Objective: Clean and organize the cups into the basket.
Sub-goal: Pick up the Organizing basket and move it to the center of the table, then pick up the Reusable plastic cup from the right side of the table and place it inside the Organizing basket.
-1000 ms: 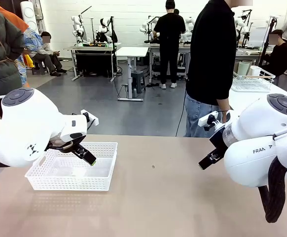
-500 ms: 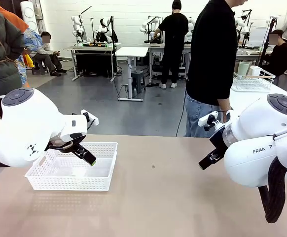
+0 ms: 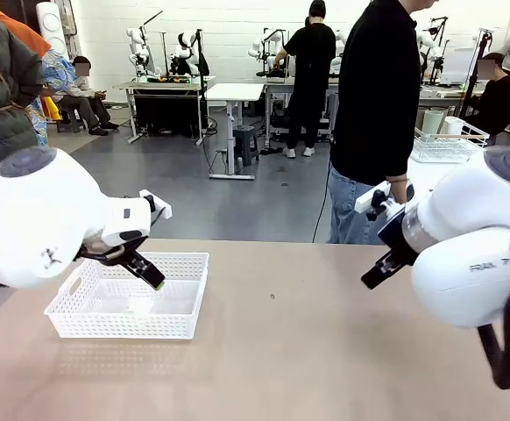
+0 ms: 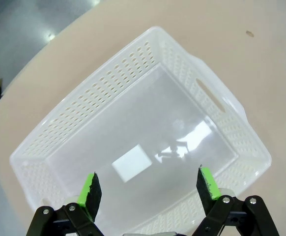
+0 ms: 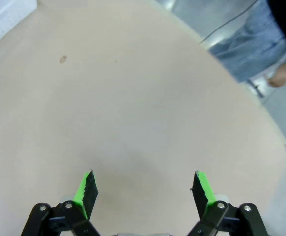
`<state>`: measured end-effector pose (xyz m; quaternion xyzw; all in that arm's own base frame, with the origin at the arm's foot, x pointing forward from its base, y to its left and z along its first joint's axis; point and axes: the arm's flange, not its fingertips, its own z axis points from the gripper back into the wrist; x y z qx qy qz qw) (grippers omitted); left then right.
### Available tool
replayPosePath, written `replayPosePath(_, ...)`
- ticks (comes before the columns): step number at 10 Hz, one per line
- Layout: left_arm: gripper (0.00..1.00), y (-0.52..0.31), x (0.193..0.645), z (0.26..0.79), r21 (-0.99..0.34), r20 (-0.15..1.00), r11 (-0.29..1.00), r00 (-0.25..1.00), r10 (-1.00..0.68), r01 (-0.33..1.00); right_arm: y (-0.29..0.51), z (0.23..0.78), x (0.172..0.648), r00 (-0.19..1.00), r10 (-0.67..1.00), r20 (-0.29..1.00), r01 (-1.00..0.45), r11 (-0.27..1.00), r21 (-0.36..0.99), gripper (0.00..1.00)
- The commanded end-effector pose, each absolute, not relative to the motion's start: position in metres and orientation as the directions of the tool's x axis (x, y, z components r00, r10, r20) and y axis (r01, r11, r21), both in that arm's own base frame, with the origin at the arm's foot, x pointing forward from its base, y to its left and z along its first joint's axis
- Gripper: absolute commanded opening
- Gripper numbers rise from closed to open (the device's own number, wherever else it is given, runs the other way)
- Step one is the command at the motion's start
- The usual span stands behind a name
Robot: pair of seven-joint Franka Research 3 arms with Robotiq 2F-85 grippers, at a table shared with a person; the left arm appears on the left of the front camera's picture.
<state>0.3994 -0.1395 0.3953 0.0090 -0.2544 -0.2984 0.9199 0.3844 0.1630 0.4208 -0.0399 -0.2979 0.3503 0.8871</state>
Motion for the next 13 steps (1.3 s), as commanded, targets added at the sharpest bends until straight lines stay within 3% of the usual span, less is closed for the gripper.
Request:
replayPosePath(1, 1.00, -0.116, 0.324, 0.439, 0.209, 0.405, 0.814, 0.710, -0.577, 0.542, 0.146, 0.438, 0.278, 0.585, 0.690, 0.426, -0.586, 0.723, -0.366, 1.00)
replayPosePath(4, 1.00, -0.092, 0.245, 0.462, 0.290, 0.447, 0.788, 0.652, -0.613, 0.542, 0.130, 0.437, 0.202, 0.584, 0.739, 0.336, -0.605, 0.672, -0.427, 1.00)
replayPosePath(6, 1.00, -0.096, 0.222, 0.458, 0.397, 0.480, 0.777, 0.612, -0.629, 0.488, 0.132, 0.436, 0.194, 0.572, 0.753, 0.327, -0.578, 0.652, -0.491, 1.00)
replayPosePath(7, 1.00, -0.118, 0.316, 0.530, 0.266, 0.447, 0.801, 0.668, -0.595, 0.536, 0.176, 0.514, 0.279, 0.584, 0.746, 0.321, -0.610, 0.664, -0.433, 1.00)
replayPosePath(11, 1.00, -0.118, 0.316, 0.530, 0.266, 0.447, 0.801, 0.668, -0.595, 0.536, 0.177, 0.519, 0.268, 0.587, 0.747, 0.314, -0.615, 0.663, -0.427, 1.00)
replayPosePath(12, 1.00, -0.116, 0.313, 0.530, 0.282, 0.430, 0.796, 0.671, -0.604, 0.536, 0.149, 0.523, 0.278, 0.603, 0.654, 0.457, -0.667, 0.727, -0.160, 1.00)
replayPosePath(13, 1.00, -0.082, 0.330, 0.532, -0.103, 0.480, 0.825, 0.754, -0.448, 0.556, 0.097, 0.517, 0.295, 0.670, 0.465, 0.578, -0.671, 0.713, 0.204, 1.00)
